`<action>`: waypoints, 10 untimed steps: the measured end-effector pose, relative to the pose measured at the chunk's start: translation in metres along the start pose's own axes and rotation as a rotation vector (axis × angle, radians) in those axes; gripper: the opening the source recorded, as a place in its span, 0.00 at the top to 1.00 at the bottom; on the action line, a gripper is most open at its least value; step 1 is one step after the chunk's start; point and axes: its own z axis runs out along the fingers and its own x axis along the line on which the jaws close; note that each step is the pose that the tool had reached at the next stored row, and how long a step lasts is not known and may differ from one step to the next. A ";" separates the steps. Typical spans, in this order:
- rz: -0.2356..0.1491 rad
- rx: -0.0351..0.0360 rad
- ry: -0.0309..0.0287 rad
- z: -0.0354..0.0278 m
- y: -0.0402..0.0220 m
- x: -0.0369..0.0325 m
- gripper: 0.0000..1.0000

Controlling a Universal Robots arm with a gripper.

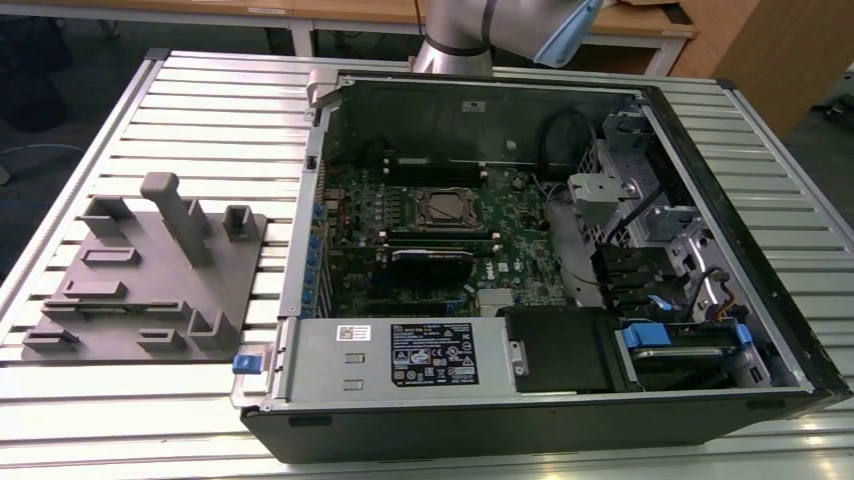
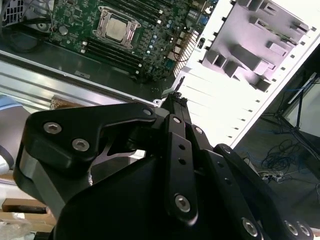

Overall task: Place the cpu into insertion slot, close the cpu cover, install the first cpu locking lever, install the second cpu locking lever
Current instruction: 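Install the second cpu locking lever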

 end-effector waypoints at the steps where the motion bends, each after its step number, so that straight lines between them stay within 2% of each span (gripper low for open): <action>1: 0.000 0.0002 0.0015 0.0018 -0.0001 -0.0002 0.89; 2: 0.000 0.0006 0.0042 0.0050 -0.0001 -0.0005 0.89; 10: 0.001 0.0020 0.0157 0.0195 -0.0004 -0.0019 0.89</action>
